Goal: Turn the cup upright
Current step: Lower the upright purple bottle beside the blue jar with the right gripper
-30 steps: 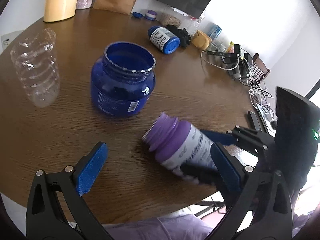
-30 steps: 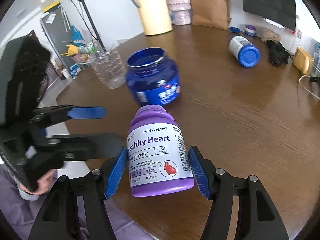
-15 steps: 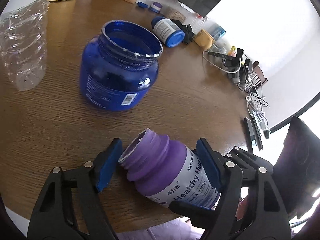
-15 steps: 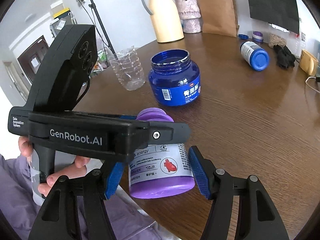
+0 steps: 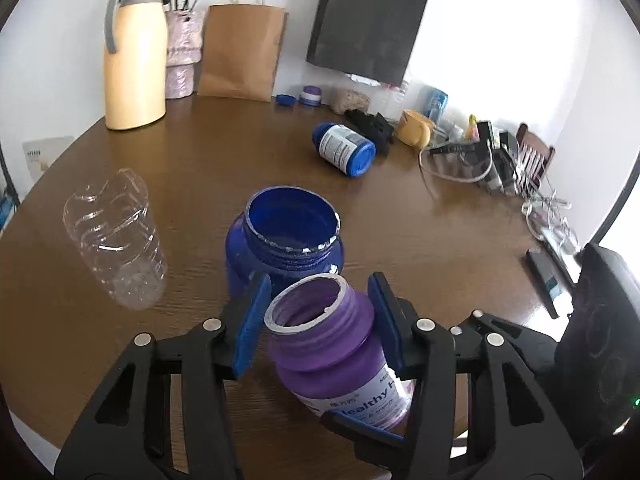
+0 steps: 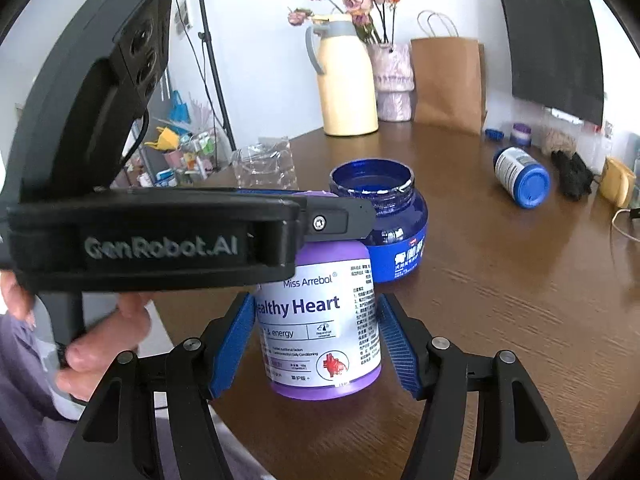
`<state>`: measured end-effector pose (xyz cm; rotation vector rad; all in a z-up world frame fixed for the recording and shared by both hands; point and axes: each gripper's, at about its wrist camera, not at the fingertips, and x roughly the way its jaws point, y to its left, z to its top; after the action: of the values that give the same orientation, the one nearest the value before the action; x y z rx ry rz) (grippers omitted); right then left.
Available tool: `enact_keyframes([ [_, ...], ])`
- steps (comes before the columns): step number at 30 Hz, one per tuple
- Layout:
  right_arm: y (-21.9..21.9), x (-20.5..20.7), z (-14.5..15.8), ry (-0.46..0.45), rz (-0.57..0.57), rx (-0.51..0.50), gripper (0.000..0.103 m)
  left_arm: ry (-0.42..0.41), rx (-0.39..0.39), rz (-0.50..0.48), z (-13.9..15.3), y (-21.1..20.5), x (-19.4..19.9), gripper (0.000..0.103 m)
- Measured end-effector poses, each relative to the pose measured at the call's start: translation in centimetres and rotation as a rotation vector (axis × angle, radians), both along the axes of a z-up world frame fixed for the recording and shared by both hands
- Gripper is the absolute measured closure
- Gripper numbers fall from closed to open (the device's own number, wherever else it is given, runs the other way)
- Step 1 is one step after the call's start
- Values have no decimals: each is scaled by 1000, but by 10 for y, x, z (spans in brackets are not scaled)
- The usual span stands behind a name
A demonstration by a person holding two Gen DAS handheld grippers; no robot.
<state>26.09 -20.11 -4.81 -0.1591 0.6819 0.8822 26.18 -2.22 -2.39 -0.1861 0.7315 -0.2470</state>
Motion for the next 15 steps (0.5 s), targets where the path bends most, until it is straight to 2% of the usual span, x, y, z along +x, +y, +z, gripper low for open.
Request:
enact_keyframes([
  [4, -1, -11, -1, -44, -37, 6, 36, -7, -22, -38, 0, -1, -6, 56],
  [6, -6, -21, -4, -82, -67, 15, 36, 15, -100, -82, -4, 1, -8, 55],
  [7, -7, -23, -6, -91, -76, 12, 36, 26, -128, -109, -7, 0, -9, 51],
  [8, -10, -30, -9, -107, -89, 13, 36, 22, -115, -117, -7, -3, -12, 46],
  [9, -13, -34, -10, -111, -98, 23, 36, 15, -87, -124, -9, -9, -14, 37],
  [10, -18, -37, -12, -107, -106, 38, 36, 5, -72, -135, -10, -14, -16, 36],
  [13, -28, -39, -15, -82, -130, 76, 36, 15, -71, -192, -13, -27, -19, 47],
  [15, -27, -37, -20, -89, -139, 45, 36, -12, -16, -198, -13, -35, -24, 47],
])
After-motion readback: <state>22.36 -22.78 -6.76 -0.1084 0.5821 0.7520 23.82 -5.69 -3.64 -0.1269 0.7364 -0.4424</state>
